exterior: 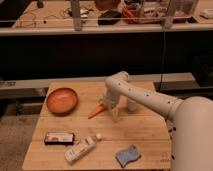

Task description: Drag the pepper across the table

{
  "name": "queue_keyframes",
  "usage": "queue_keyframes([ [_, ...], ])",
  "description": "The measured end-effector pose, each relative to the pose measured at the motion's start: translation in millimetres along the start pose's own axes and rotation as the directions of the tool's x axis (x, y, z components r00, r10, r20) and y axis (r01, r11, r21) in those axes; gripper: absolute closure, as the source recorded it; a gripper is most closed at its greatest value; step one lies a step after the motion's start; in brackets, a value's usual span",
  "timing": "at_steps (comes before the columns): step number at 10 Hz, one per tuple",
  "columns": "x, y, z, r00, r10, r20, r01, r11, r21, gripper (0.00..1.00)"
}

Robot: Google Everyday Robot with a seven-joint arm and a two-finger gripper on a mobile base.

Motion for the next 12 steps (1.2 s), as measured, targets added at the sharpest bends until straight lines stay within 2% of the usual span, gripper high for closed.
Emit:
queue_keyframes([
  [10, 1.7, -1.4, 1.2, 1.000, 0.005, -0.004, -0.005, 1.000, 0.000, 0.20],
  [12, -2.6, -12.3, 5.9, 1.000, -0.013, -0.009, 0.013, 1.000, -0.014, 0.20],
])
